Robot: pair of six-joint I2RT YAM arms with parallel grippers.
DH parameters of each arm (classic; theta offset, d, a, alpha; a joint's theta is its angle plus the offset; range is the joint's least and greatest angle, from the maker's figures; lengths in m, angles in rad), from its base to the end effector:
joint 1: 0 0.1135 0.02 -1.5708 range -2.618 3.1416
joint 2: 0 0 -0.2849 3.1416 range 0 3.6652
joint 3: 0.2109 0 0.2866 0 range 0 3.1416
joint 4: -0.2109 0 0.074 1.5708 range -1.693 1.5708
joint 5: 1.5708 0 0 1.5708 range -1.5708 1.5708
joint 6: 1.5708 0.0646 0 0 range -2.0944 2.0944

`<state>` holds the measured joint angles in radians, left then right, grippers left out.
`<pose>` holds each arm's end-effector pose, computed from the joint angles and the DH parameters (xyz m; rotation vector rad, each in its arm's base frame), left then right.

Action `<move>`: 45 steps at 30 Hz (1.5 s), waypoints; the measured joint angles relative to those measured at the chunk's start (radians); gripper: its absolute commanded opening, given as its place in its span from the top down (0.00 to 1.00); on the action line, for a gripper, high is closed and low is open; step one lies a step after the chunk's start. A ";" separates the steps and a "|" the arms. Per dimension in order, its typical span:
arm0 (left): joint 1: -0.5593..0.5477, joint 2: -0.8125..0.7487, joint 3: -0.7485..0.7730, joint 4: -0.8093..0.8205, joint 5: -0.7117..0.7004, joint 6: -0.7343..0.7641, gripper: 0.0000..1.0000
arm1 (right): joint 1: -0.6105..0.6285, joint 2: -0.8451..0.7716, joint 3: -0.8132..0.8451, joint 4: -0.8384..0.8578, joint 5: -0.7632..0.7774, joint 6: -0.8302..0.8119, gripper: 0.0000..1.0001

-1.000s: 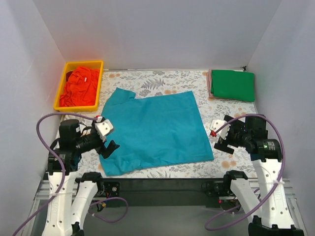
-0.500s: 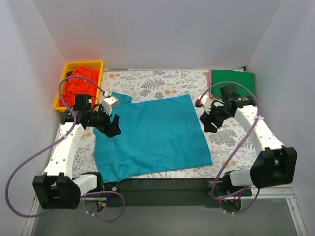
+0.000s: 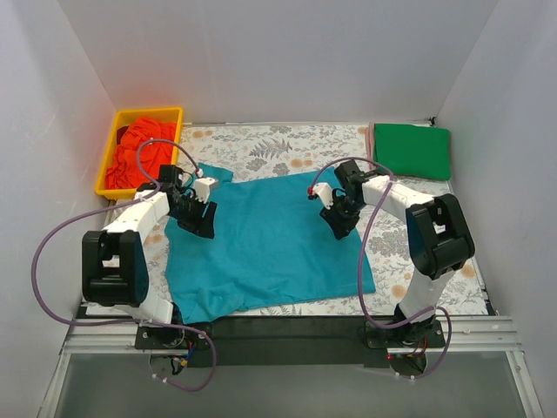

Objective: Fold and stack the t-shirts
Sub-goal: Flatten the tshirt out

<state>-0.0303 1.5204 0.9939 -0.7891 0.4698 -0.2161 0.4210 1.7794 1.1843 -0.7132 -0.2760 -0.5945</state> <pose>0.3103 -0.0387 0.1817 -0.1779 2.8566 -0.7246 0.3397 0.1714 0.1533 -1.4241 2.4525 0.3599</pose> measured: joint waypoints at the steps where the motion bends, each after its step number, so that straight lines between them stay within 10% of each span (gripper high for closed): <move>1: -0.010 0.023 0.000 0.011 -0.010 -0.004 0.50 | 0.000 0.004 -0.014 0.012 0.018 0.005 0.64; 9: -0.163 0.213 0.055 0.067 -0.067 -0.082 0.50 | -0.030 -0.018 -0.086 0.052 0.089 0.013 0.67; 22: -0.192 0.683 0.748 0.012 -0.042 -0.153 0.43 | -0.223 0.143 0.140 0.010 0.151 0.042 0.64; 34: -0.109 0.231 0.373 -0.108 0.021 -0.009 0.31 | -0.224 0.127 0.239 -0.048 0.129 0.046 0.62; 45: -0.117 0.268 0.204 -0.043 0.009 0.035 0.39 | -0.223 0.027 0.201 -0.101 0.082 0.068 0.62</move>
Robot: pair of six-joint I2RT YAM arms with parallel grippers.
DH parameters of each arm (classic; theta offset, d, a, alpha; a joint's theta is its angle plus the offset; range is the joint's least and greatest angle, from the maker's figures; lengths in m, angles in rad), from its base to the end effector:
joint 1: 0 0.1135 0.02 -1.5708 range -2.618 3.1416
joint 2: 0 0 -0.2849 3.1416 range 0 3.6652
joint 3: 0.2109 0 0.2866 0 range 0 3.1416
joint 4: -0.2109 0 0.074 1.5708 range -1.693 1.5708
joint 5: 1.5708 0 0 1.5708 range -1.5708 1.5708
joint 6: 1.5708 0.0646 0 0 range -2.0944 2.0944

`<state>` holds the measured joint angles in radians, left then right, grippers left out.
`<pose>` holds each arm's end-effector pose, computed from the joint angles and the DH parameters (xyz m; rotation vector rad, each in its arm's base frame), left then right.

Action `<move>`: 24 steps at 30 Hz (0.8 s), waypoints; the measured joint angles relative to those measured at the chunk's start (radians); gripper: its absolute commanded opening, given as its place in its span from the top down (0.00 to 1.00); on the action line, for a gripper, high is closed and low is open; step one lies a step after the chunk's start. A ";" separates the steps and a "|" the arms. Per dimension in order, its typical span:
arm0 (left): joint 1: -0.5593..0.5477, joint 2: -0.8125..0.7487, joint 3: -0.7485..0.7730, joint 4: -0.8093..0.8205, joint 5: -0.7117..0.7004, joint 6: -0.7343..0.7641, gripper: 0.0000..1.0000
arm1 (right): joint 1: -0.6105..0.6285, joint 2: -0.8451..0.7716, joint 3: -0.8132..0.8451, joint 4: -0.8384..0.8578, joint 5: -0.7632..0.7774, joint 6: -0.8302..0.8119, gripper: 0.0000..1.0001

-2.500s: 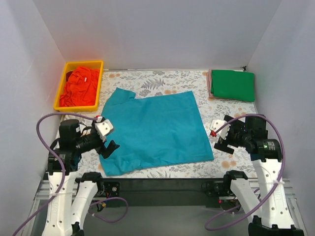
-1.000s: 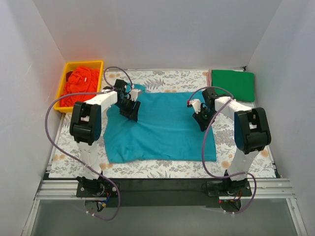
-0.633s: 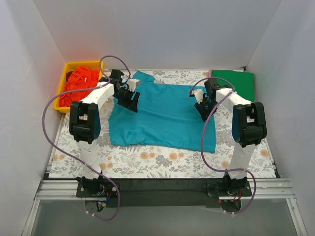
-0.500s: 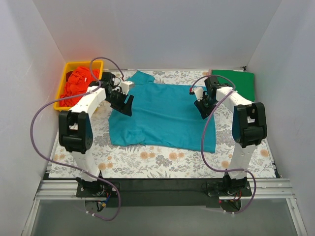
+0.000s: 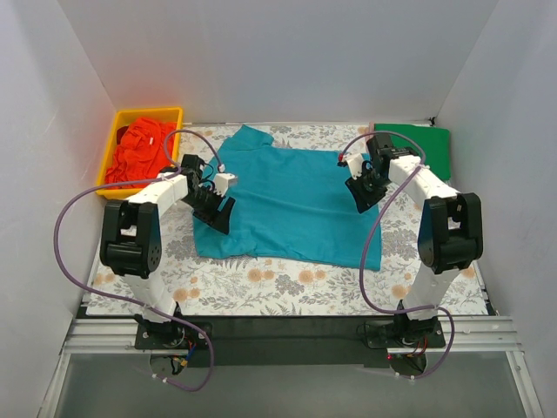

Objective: Fold and stack the t-shirts
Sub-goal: Flatten the tshirt out

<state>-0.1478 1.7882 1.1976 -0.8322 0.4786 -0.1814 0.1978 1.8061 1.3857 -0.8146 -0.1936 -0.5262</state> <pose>0.3586 -0.0835 0.1556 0.0039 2.9835 -0.7542 0.4016 0.0932 0.2012 -1.0249 2.5776 0.1888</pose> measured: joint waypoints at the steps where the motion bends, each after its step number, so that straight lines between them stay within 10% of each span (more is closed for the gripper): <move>1: 0.000 0.000 -0.005 0.002 0.003 0.008 0.42 | 0.000 -0.005 -0.007 0.001 0.001 0.000 0.62; 11: -0.005 -0.071 -0.079 -0.090 0.097 0.100 1.00 | 0.000 -0.008 -0.029 -0.007 0.010 -0.002 0.62; 14: -0.005 -0.154 -0.113 -0.138 0.119 0.168 0.98 | 0.000 -0.009 -0.029 -0.007 0.014 -0.004 0.62; 19: -0.026 -0.353 -0.235 -0.287 0.139 0.378 0.55 | 0.000 -0.009 -0.029 -0.011 0.026 -0.013 0.62; 24: -0.066 -0.552 -0.430 -0.381 0.088 0.573 0.49 | 0.000 -0.009 -0.029 -0.021 0.035 -0.025 0.62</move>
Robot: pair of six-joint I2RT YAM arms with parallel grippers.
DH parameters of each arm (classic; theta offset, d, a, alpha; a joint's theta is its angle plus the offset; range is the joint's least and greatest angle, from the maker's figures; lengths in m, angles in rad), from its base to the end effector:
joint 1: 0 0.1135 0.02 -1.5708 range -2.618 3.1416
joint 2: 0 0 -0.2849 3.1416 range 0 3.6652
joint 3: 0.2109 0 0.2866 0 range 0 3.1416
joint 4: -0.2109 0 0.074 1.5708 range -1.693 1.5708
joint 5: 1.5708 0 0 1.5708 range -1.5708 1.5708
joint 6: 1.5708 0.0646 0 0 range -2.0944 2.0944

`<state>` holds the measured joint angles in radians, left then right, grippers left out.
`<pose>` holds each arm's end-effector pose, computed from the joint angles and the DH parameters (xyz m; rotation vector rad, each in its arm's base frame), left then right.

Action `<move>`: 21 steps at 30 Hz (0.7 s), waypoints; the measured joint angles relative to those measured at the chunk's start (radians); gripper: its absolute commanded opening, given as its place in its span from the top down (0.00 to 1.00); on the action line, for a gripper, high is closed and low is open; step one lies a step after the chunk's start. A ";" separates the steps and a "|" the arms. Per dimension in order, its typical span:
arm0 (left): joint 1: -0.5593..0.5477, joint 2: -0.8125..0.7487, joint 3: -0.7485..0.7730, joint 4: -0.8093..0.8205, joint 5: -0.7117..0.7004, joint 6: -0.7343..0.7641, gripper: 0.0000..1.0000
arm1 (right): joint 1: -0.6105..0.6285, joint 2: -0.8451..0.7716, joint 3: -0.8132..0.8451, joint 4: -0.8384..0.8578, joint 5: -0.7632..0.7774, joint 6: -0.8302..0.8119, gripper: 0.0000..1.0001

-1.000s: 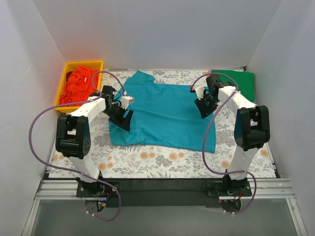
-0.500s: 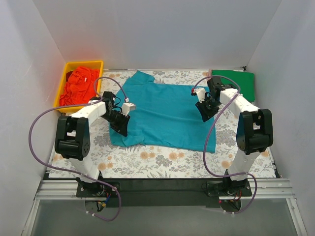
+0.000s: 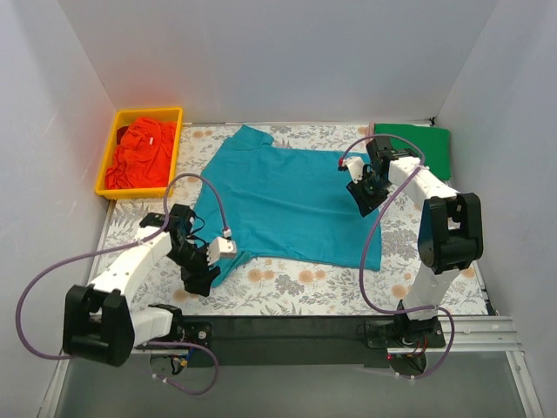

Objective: Fold and stack the t-shirts
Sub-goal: Flatten the tshirt out

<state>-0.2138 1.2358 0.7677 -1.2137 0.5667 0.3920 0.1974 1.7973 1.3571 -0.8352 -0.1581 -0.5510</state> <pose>0.1776 -0.0741 0.1819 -0.8369 -2.8383 0.8728 0.3934 0.0890 0.1942 -1.0617 2.6127 0.1461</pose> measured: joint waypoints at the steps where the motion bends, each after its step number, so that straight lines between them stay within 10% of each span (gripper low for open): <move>1: -0.002 -0.040 -0.022 -0.015 -0.010 0.027 0.49 | 0.000 0.000 0.000 -0.001 0.000 -0.002 0.62; 21: -0.135 0.273 0.138 0.497 -0.159 -0.480 0.64 | 0.000 0.000 -0.044 -0.009 -0.016 -0.001 0.63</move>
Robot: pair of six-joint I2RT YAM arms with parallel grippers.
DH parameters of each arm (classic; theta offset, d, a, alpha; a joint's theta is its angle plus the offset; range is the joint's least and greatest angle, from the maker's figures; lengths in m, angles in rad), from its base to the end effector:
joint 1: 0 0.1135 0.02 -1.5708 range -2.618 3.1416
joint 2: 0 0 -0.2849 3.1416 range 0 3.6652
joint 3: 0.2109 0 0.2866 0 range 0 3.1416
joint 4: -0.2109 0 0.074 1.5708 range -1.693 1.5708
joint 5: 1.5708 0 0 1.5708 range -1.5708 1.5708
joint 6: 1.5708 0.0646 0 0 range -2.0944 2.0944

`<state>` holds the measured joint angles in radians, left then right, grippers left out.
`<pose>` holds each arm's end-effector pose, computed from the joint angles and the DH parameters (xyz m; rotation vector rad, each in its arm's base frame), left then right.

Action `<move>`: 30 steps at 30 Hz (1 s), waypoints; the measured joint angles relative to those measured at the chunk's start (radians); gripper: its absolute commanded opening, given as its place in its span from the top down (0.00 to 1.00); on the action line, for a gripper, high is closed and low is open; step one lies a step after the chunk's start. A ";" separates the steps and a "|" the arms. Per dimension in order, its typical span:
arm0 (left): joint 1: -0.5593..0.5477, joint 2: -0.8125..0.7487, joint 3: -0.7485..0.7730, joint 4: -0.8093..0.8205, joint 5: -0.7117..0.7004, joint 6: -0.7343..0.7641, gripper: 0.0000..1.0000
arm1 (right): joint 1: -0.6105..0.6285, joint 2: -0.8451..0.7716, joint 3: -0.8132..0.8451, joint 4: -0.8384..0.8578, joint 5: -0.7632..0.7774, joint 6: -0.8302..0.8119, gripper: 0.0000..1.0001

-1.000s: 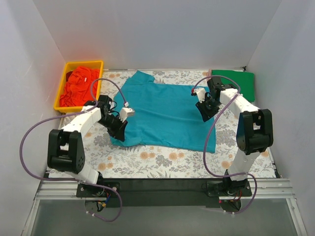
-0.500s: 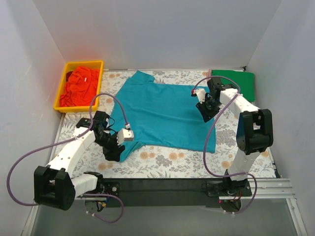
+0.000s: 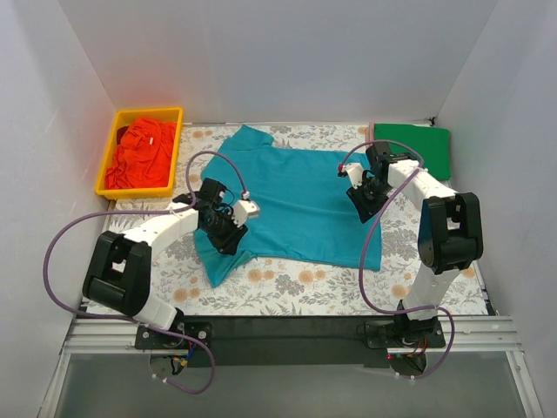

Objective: Fold and stack the t-shirts
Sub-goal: Flatten the tshirt out

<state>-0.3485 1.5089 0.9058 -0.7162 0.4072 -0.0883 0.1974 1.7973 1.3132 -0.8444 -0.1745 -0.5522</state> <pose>0.2736 -0.1266 0.1592 0.4532 2.8778 -0.6668 0.3831 0.0881 0.1802 -1.0780 2.6569 0.1852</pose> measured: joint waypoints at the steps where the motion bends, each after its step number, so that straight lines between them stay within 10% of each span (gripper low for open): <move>1: -0.036 -0.001 -0.010 0.015 -0.011 -0.010 0.64 | 0.000 0.000 0.000 0.000 -0.002 0.000 0.63; 11: -0.275 -0.067 -0.065 -0.052 -0.031 -0.052 0.66 | 0.000 -0.003 -0.011 0.002 -0.011 0.000 0.63; 21: 0.066 -0.088 0.085 -0.059 -0.057 -0.008 0.67 | 0.045 -0.105 -0.155 -0.007 -0.045 0.000 0.67; 30: 0.077 -0.051 -0.123 -0.019 -0.147 0.043 0.69 | 0.098 -0.119 -0.333 -0.013 -0.030 -0.013 0.69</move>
<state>-0.2718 1.4582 0.7830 -0.7357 0.2600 -0.0456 0.2951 1.6783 0.9802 -0.8574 -0.2043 -0.5655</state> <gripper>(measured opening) 0.323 0.325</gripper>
